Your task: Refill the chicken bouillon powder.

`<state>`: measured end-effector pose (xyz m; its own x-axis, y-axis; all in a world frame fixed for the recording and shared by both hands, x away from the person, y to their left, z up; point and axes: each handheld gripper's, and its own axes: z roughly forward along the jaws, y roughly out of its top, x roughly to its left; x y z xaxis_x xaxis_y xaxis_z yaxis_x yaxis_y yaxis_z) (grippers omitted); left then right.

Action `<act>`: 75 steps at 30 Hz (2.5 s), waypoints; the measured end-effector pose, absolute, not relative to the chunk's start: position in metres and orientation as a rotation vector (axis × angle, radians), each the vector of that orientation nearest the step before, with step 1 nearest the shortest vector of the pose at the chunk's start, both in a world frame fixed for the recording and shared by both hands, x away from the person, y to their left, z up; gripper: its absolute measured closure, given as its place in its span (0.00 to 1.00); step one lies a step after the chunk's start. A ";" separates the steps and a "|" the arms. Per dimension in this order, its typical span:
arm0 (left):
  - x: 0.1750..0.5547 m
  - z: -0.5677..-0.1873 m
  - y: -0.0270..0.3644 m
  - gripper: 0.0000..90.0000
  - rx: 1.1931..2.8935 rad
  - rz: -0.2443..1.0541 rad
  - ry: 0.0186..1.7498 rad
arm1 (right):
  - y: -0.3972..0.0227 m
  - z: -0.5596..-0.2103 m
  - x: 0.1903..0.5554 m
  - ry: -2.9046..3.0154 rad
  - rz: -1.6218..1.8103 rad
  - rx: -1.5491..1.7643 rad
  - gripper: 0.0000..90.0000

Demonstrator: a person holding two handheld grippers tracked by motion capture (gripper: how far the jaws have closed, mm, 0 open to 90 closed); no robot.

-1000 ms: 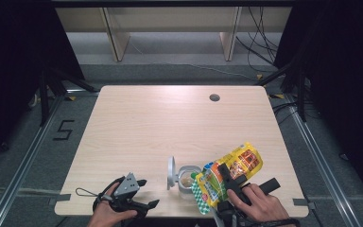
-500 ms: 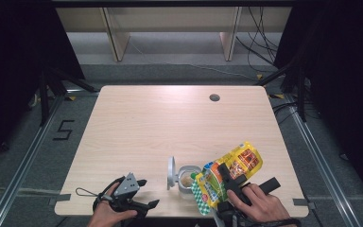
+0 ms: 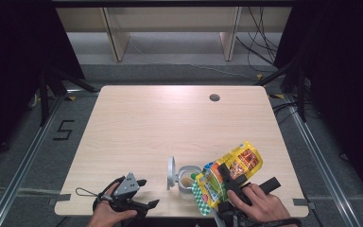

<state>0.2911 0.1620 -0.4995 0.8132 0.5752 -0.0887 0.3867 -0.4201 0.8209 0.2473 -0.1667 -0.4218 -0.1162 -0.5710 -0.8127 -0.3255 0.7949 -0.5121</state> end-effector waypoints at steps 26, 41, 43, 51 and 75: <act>0.291 -0.500 0.161 0.19 2.063 0.245 0.730 | -0.168 -0.413 0.250 1.711 -0.261 -0.721 0.68; 0.291 -0.500 0.161 0.19 2.069 0.240 0.730 | -0.168 -0.417 0.249 1.757 -0.240 -0.703 0.69; 0.291 -0.500 0.161 0.19 2.070 0.236 0.729 | -0.168 -0.417 0.249 1.758 -0.240 -0.703 0.69; 0.291 -0.500 0.161 0.19 2.063 0.236 0.730 | -0.168 -0.416 0.250 1.753 -0.250 -0.738 0.69; 0.291 -0.500 0.161 0.19 2.067 0.240 0.728 | -0.169 -0.416 0.250 1.772 -0.255 -0.730 0.69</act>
<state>0.2908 0.1613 -0.4995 0.8074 0.5809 -0.1035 0.4051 -0.4182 0.8130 0.2497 -0.1687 -0.4165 -0.1613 -0.5920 -0.7896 -0.3451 0.7834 -0.5168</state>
